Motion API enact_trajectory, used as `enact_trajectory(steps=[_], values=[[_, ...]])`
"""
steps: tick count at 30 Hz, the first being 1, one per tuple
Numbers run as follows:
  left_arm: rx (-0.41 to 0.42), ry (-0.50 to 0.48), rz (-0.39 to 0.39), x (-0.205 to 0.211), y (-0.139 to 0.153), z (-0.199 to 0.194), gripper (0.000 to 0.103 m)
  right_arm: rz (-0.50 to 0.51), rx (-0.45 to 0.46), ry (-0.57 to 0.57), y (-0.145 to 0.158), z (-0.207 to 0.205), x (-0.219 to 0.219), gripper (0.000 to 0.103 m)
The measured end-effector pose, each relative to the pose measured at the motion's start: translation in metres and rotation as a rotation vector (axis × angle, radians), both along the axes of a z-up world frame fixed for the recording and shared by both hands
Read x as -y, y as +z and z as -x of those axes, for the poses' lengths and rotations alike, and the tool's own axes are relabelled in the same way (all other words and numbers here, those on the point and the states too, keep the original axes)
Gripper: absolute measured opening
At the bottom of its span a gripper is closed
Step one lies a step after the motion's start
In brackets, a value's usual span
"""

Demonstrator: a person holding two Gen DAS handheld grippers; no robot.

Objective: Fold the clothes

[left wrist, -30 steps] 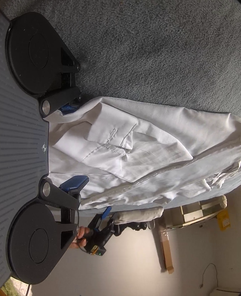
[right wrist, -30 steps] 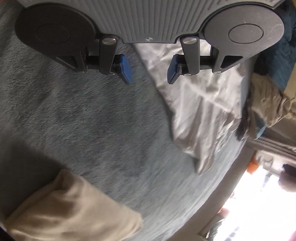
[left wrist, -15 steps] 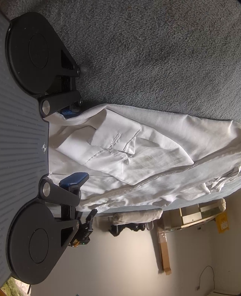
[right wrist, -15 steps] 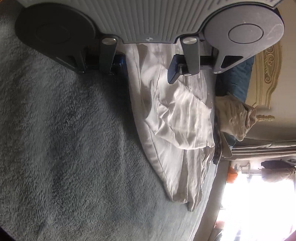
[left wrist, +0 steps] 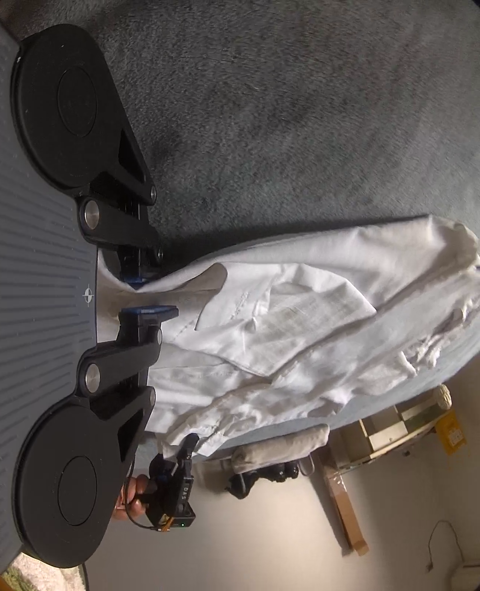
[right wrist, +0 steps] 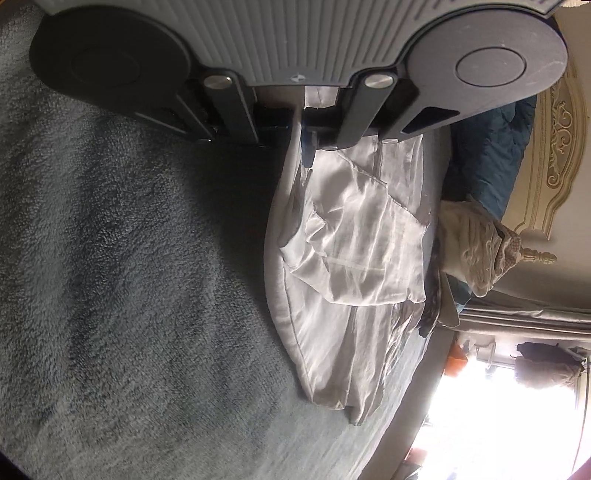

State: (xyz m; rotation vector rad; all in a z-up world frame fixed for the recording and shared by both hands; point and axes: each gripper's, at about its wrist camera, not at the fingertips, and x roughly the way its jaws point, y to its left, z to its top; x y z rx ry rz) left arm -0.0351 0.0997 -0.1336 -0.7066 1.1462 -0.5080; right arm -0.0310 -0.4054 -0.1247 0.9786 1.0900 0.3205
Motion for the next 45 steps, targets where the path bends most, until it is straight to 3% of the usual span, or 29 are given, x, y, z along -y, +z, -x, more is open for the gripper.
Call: enact_trajectory(steps=[8,21,45], values=[[0.119,0.065,0.042,-0.005,0.03,-0.008,0.002,0.018,0.08,0.015,0.03,-0.014,-0.004,0.003],[0.246,0.128,0.076,-0.006,0.059,-0.068,0.002,0.03,0.151,0.059,0.064,-0.074,-0.013,0.003],[0.2,0.276,0.08,-0.044,0.027,-0.185,0.002,0.024,0.114,0.024,0.028,-0.223,-0.009,0.003]])
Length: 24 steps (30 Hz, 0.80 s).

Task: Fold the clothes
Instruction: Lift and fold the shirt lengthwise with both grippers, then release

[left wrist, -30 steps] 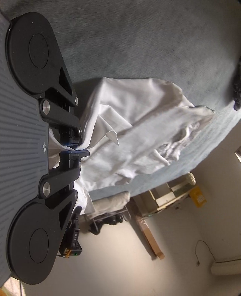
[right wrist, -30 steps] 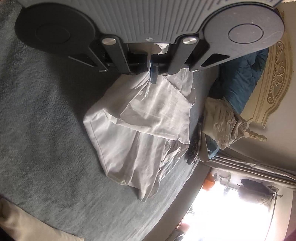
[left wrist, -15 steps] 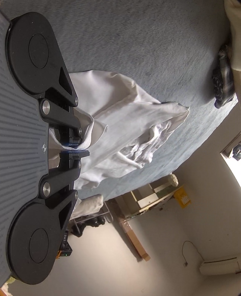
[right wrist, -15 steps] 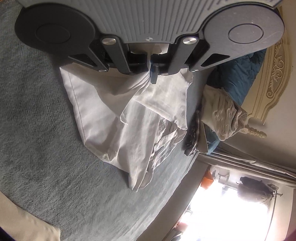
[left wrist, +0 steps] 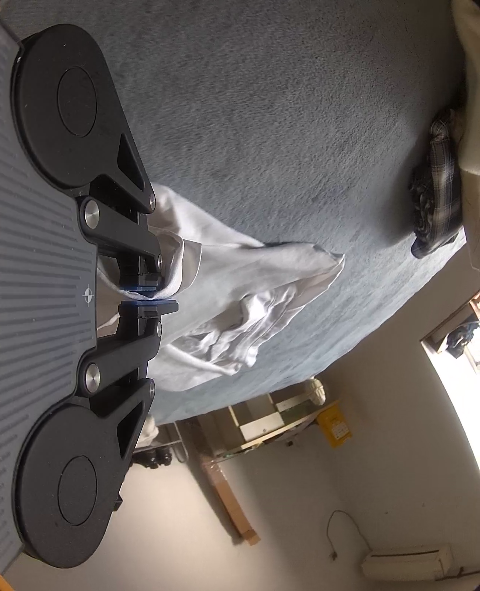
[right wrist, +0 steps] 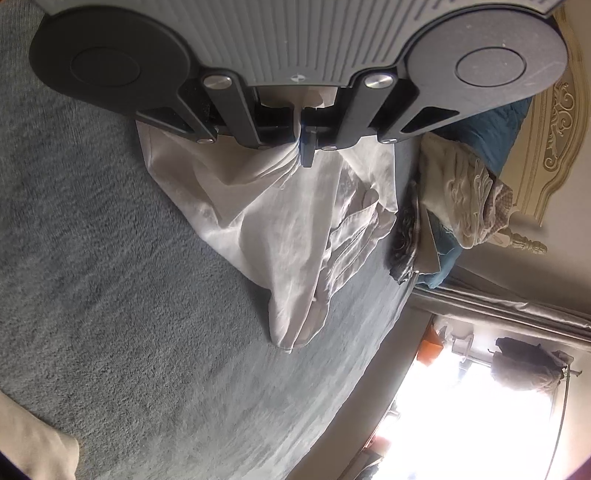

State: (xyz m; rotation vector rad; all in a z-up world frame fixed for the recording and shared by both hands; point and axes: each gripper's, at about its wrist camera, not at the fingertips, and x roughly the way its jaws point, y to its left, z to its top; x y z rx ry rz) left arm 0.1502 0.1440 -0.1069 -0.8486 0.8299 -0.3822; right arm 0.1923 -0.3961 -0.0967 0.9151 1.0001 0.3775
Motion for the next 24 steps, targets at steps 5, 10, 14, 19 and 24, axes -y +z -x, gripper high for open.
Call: enact_trajectory(steps=[5,10,14,19,24], values=[[-0.019,0.033,0.016,-0.007,-0.009,-0.015,0.002,-0.023,-0.003,-0.015,-0.013,-0.024,0.002,0.003],[-0.028,0.063,0.029,-0.012,-0.015,-0.024,0.002,-0.052,0.004,-0.037,-0.025,-0.043,0.004,0.003],[-0.033,0.092,0.043,-0.016,-0.019,-0.03,0.002,-0.068,0.016,-0.048,-0.03,-0.057,0.003,0.003],[-0.116,0.136,0.071,-0.02,-0.035,-0.035,0.004,-0.037,-0.018,-0.057,-0.046,-0.072,-0.001,0.005],[-0.135,0.195,0.169,-0.034,-0.036,-0.026,0.031,-0.14,-0.073,-0.078,-0.053,-0.068,0.009,0.04]])
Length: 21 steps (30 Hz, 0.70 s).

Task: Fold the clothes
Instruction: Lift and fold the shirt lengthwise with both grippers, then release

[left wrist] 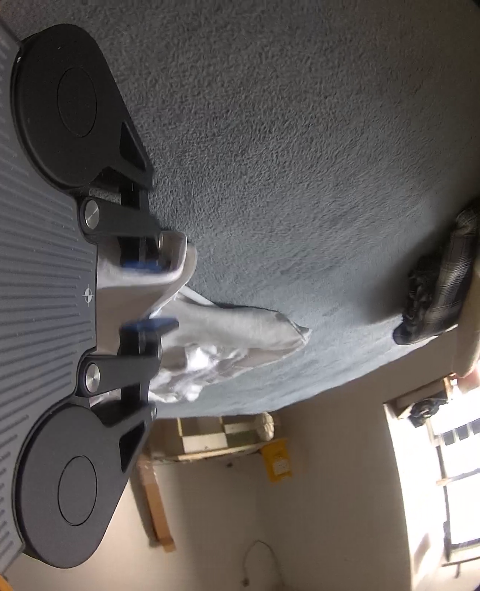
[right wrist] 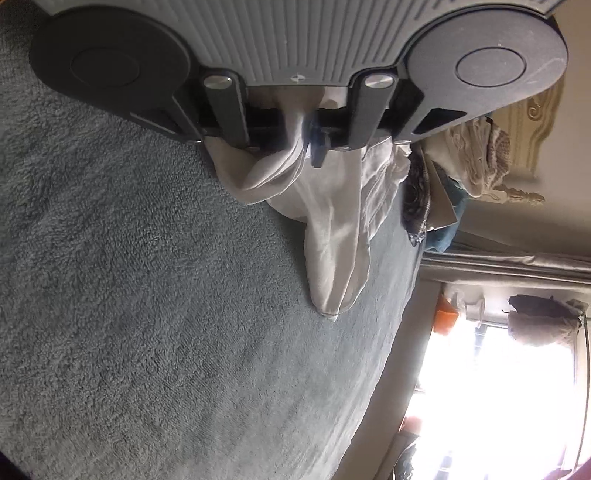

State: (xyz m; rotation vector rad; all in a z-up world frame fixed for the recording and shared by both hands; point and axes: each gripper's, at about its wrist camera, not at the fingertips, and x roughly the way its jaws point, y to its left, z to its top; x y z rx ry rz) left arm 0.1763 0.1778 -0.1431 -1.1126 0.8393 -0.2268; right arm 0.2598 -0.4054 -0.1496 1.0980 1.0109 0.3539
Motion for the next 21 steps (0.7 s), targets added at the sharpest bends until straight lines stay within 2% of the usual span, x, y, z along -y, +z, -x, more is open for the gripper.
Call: enact_trajectory(steps=[4,6,8,10,14,16,19,21], values=[[0.018,0.083,0.039,-0.017,0.005,0.017,0.032,0.005,-0.006,-0.016,0.012,0.014,0.013,0.052],[0.025,0.139,0.044,-0.025,0.008,0.028,0.032,-0.021,-0.018,-0.044,0.014,0.024,0.022,0.061],[0.049,0.165,0.024,-0.027,0.017,0.042,0.032,-0.052,-0.02,-0.074,0.017,0.037,0.03,0.063],[0.056,0.119,0.0,-0.02,0.027,0.054,0.032,-0.065,-0.009,-0.083,0.024,0.052,0.036,0.064],[0.035,-0.121,-0.076,0.025,0.046,0.071,0.036,-0.162,-0.013,-0.006,0.032,0.089,0.032,0.064],[0.008,-0.235,-0.069,0.05,0.042,0.083,0.038,-0.214,-0.042,0.061,0.032,0.11,0.021,0.064],[-0.029,-0.275,-0.05,0.077,0.023,0.097,0.04,-0.252,-0.14,0.133,0.015,0.135,-0.013,0.065],[-0.047,-0.26,-0.049,0.088,0.006,0.101,0.04,-0.23,-0.186,0.143,0.002,0.147,-0.031,0.065]])
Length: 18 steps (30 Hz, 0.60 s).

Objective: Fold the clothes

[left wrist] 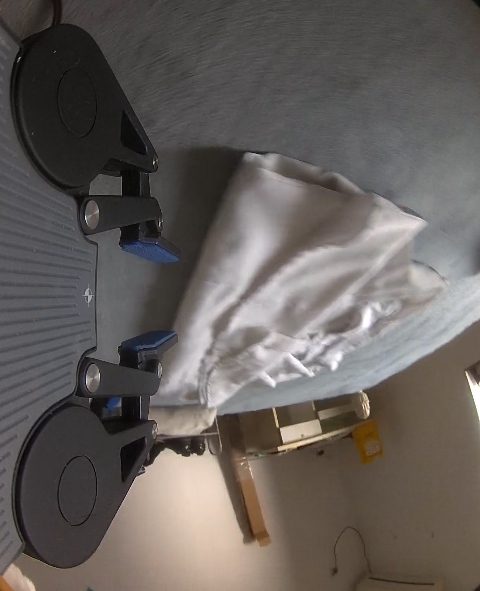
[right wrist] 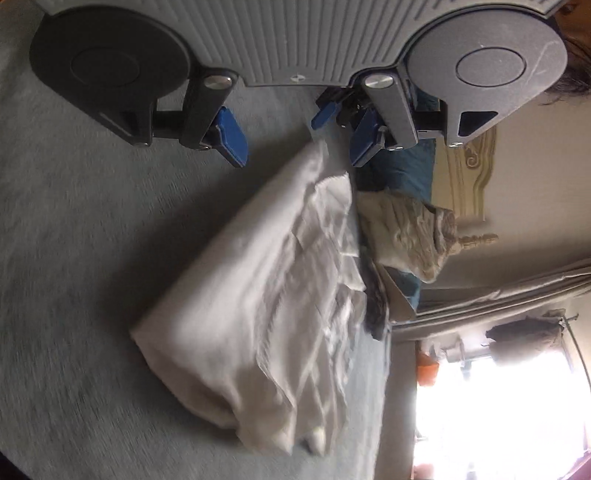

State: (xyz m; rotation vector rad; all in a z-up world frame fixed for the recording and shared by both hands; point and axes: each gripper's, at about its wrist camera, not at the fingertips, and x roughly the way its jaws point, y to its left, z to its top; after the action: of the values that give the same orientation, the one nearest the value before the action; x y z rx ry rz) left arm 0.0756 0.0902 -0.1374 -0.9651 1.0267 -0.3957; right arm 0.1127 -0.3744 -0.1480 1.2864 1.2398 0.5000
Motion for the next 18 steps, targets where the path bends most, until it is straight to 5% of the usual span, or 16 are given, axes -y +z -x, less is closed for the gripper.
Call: enact_trajectory(steps=[3,7,10,18], values=[[0.027,0.068,-0.008,0.004,-0.022,0.003,0.041,0.035,-0.023,-0.027,-0.018,0.01,-0.012,0.061],[0.066,0.279,0.16,-0.009,-0.038,0.011,0.043,-0.011,0.011,-0.145,-0.03,0.012,-0.007,0.059],[0.046,0.345,0.252,-0.017,-0.047,0.011,0.042,-0.023,0.03,-0.235,-0.033,0.007,0.001,0.058],[0.126,0.36,0.101,-0.005,-0.038,0.004,0.03,-0.015,0.051,-0.374,-0.048,-0.002,0.005,0.033]])
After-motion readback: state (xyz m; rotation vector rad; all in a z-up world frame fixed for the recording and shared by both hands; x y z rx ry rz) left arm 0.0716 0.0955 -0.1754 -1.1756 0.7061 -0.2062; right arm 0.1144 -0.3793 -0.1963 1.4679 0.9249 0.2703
